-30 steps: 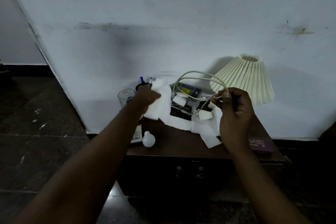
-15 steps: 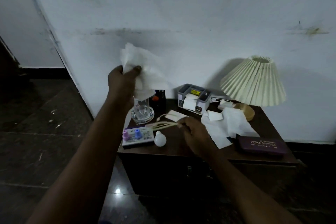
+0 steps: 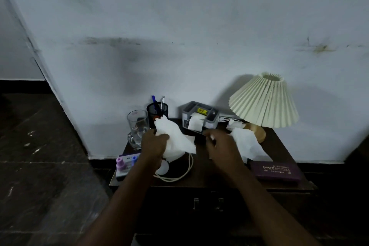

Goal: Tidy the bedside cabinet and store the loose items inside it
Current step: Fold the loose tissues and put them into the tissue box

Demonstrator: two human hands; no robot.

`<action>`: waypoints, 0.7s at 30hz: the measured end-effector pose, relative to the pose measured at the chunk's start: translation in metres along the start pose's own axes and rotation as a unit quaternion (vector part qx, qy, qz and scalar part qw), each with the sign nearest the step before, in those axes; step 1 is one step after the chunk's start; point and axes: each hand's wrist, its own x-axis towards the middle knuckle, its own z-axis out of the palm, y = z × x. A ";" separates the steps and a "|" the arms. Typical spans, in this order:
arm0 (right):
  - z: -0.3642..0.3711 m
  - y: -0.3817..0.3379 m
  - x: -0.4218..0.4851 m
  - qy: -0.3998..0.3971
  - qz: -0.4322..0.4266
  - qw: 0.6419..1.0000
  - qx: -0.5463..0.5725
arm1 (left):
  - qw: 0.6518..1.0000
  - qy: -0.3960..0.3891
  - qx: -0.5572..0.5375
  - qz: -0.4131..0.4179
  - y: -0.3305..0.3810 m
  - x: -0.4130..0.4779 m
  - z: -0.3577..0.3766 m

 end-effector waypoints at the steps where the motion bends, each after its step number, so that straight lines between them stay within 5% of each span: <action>1: 0.003 0.004 0.019 0.031 0.021 0.999 -0.025 | 1.000 0.014 -0.027 0.000 0.002 0.002 -0.003; 6: 0.039 0.027 0.089 -0.060 0.068 0.980 -0.178 | 0.988 0.089 -0.125 0.017 0.027 0.001 -0.026; 10: 0.037 0.022 0.088 -0.058 0.052 0.982 -0.174 | 0.991 0.074 -0.094 0.064 0.038 -0.003 -0.039; 15: -0.019 -0.018 0.064 -0.044 -0.011 0.986 -0.158 | 0.993 0.055 -0.098 0.037 0.036 -0.001 -0.046; 21: -0.113 -0.074 -0.017 -0.153 -0.035 0.952 -0.263 | 0.991 0.046 -0.104 0.063 0.042 -0.003 -0.046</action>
